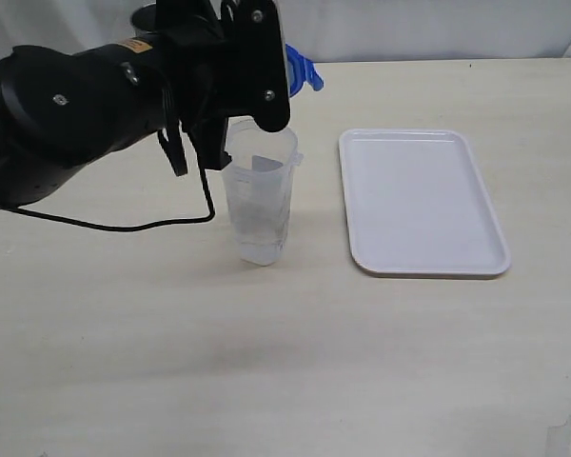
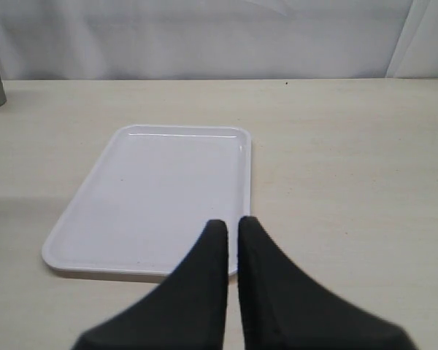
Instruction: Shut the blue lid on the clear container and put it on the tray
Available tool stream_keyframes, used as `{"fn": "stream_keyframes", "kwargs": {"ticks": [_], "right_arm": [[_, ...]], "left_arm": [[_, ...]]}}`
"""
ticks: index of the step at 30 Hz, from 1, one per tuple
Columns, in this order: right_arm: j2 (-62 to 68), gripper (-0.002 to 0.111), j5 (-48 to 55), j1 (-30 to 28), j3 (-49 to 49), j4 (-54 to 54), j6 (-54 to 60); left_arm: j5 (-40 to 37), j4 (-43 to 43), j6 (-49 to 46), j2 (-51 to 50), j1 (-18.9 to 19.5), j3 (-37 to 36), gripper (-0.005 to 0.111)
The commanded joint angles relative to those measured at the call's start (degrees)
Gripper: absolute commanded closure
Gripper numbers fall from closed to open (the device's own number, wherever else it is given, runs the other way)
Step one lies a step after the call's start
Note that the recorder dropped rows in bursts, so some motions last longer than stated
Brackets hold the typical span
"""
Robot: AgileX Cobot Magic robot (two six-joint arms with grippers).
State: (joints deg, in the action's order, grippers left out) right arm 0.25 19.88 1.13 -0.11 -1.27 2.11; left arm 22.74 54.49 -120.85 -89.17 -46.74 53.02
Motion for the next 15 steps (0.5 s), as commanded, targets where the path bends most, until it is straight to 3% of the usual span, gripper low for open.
{"fn": "stream_keyframes", "kwargs": {"ticks": [1,15], "right_arm": [[-0.25,0.103,-0.11,-0.34,0.11,0.48,-0.02],[-0.25,0.103,-0.11,-0.34,0.11,0.48,-0.02]], "left_arm": [[0.21,1.13,-0.57,0.49,-0.61,-0.22,0.107],[-2.73,2.16,-0.57,0.49,-0.61,-0.22,0.107]]}}
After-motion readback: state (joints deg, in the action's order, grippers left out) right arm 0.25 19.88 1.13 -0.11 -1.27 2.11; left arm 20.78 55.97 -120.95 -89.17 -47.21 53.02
